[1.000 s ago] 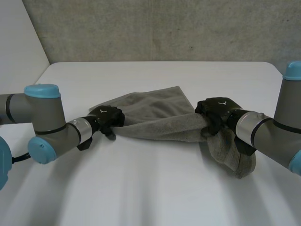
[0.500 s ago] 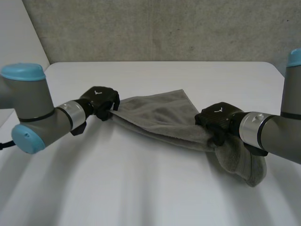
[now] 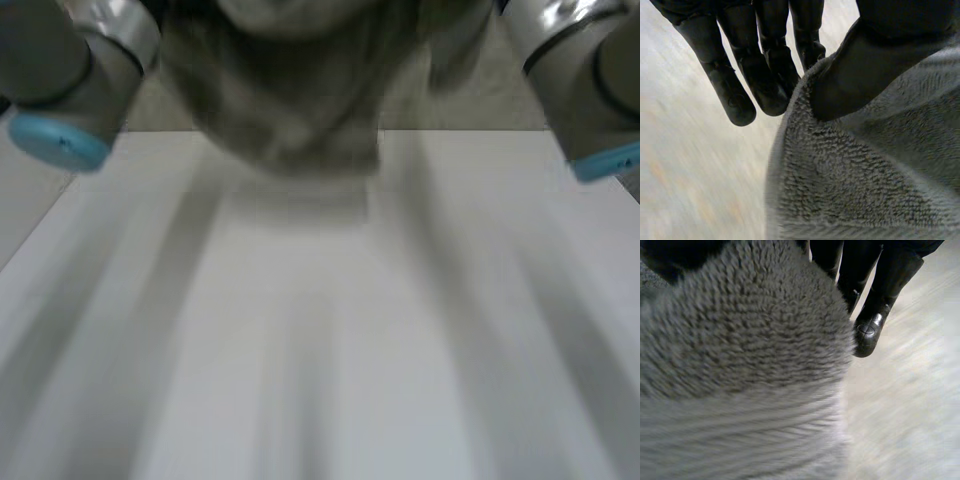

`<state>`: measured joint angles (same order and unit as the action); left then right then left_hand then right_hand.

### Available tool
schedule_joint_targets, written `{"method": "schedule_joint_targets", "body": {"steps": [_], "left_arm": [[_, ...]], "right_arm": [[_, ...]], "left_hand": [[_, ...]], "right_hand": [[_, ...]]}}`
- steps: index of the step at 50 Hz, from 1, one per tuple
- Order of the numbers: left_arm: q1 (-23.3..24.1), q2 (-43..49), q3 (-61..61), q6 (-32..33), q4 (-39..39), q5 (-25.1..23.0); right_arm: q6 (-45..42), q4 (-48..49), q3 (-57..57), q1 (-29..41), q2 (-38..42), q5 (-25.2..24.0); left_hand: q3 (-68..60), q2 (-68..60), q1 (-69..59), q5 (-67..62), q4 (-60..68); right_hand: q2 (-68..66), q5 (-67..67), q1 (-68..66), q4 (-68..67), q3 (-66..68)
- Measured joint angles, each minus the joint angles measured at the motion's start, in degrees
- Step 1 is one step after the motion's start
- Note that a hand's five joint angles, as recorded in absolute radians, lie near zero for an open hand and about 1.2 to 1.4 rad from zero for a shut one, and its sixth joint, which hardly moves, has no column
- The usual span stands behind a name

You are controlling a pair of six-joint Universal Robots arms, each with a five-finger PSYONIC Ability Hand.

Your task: Fold the towel.

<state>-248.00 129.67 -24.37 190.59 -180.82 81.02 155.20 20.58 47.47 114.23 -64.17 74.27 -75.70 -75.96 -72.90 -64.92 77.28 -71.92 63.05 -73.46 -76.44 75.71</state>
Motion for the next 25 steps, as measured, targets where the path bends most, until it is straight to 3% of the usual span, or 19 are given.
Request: {"method": "schedule_joint_targets", "body": {"steps": [5, 10, 13, 16, 19, 25], "left_arm": [[0.10, -4.90, -3.52, -5.83, -4.48, 0.18], [-0.28, -7.83, -16.61, -6.53, -7.89, -2.21], [-0.58, -8.13, -25.63, -4.37, -9.38, -4.57], [-1.05, -7.47, -36.64, 0.47, -11.16, -7.22], [-1.55, -6.25, -45.30, 5.27, -12.66, -8.77], [-2.05, -3.54, -56.72, 11.63, -14.51, -9.64]], "right_arm": [[4.82, 4.40, 5.03, -0.42, -2.21, 0.62], [0.59, -0.06, 11.80, -0.51, -0.97, 0.07], [-5.15, -2.82, 16.09, -0.32, 0.48, -0.10], [-13.64, -4.82, 21.91, -0.02, 2.65, 0.28], [-19.70, -5.54, 26.74, 0.14, 4.73, 0.98], [-24.08, -5.63, 33.82, 0.27, 8.00, 3.17]], "left_hand": [[0.00, 0.00, 0.00, 0.00, 0.00], [0.00, 0.00, 0.00, 0.00, 0.00], [-0.01, -0.01, 0.00, 0.00, 0.00], [-0.01, -0.05, 0.00, 0.00, 0.00], [-0.01, -0.07, 0.00, 0.00, 0.00], [-0.01, -0.07, 0.00, 0.00, 0.00]], "right_hand": [[0.00, 0.36, 0.00, 0.00, 0.48], [2.16, -1.82, 2.75, 3.15, -2.41], [20.27, -20.61, 22.67, 23.23, -22.46], [49.76, -51.39, 51.17, 51.79, -51.22], [58.21, -59.91, 59.12, 61.57, -61.23], [58.44, -59.91, 60.43, 62.25, -61.92]]}}
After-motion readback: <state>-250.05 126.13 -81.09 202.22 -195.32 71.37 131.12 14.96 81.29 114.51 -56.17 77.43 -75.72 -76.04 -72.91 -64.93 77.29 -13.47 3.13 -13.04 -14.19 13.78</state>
